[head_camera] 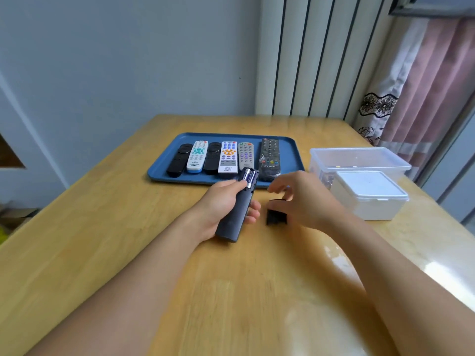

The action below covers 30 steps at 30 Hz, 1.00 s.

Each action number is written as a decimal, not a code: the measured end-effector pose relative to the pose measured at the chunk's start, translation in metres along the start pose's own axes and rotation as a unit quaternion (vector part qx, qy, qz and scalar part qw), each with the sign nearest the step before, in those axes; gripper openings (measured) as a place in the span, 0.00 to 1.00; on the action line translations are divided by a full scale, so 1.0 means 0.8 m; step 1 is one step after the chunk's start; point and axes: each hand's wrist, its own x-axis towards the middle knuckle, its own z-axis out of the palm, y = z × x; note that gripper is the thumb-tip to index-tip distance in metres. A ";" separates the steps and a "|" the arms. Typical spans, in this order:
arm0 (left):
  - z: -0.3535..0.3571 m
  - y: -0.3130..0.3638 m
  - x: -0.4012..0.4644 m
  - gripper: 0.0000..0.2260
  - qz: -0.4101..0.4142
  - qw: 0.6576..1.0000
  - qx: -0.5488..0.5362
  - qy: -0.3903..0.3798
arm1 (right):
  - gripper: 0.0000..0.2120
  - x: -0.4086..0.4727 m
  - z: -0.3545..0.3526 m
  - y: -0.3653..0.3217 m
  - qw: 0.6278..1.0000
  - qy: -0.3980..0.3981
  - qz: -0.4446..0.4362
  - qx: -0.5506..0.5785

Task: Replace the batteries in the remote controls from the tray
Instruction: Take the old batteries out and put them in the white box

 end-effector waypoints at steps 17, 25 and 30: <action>0.028 -0.006 -0.005 0.08 0.033 0.999 0.029 -0.017 | 0.36 -0.034 -0.087 0.053 0.940 0.075 0.298 -0.146; 0.022 0.004 -0.009 0.24 0.088 0.996 -0.010 0.016 | 0.22 -0.035 -0.087 0.005 0.960 0.262 0.102 -0.003; 0.008 0.024 -0.026 0.39 0.158 0.985 0.060 0.031 | 0.26 -0.025 -0.009 -0.052 0.956 0.282 0.013 0.076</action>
